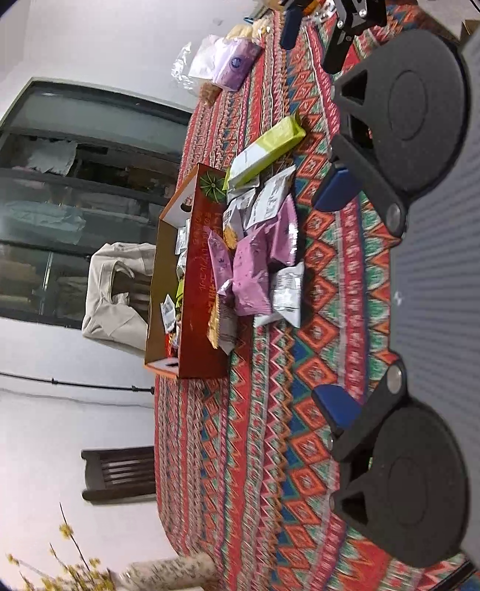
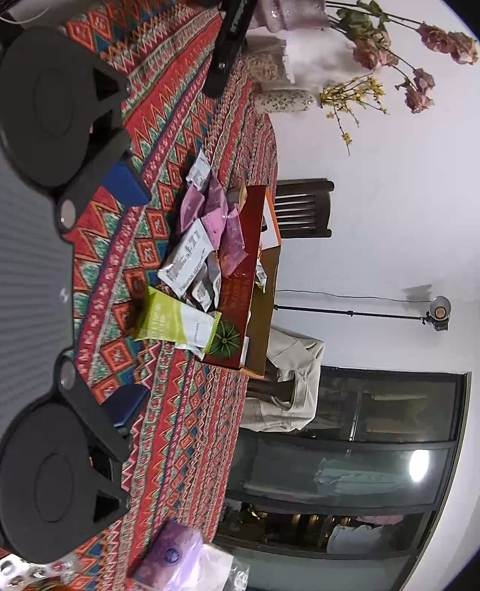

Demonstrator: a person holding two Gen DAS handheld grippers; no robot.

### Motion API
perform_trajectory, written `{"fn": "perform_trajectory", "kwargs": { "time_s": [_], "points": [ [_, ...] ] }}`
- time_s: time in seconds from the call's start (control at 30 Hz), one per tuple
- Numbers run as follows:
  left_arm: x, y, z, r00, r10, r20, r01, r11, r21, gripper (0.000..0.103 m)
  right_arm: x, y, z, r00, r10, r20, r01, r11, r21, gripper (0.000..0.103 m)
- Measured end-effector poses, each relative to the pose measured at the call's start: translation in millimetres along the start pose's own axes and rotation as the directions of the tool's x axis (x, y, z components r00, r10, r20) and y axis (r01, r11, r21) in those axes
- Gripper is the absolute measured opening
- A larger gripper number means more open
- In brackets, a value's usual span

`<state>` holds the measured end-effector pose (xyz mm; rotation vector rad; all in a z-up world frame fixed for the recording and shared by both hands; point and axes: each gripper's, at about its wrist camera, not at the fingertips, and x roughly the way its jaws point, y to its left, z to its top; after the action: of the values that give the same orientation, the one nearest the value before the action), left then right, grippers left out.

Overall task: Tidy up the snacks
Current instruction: 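Move both tools back from the box to the snack pile, then grasp a white packet with the left tool while the right tool grasps another white packet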

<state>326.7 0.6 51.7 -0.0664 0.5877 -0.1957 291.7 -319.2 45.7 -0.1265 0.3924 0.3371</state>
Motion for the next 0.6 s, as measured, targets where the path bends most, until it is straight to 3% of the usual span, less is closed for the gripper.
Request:
{"fn": "perform_trajectory", "kwargs": {
  "time_s": [0.3, 0.43, 0.6],
  "points": [
    [75, -4, 23, 0.996, -0.022, -0.084, 0.025, 0.999, 0.039, 0.075, 65, 4, 30, 0.998, 0.030, -0.058, -0.036, 0.994, -0.108, 0.088],
    [108, -2, 25, 0.989, -0.020, -0.146, 0.022, 1.000, 0.010, 0.074, 100, 10, 44, 0.991, 0.075, -0.111, -0.092, 0.984, -0.154, 0.077],
    [120, 5, 30, 0.990, -0.054, -0.131, 0.051, 0.998, -0.022, 0.074, 145, 17, 52, 0.972, 0.090, -0.218, -0.138, 0.967, -0.215, 0.072]
  ]
}}
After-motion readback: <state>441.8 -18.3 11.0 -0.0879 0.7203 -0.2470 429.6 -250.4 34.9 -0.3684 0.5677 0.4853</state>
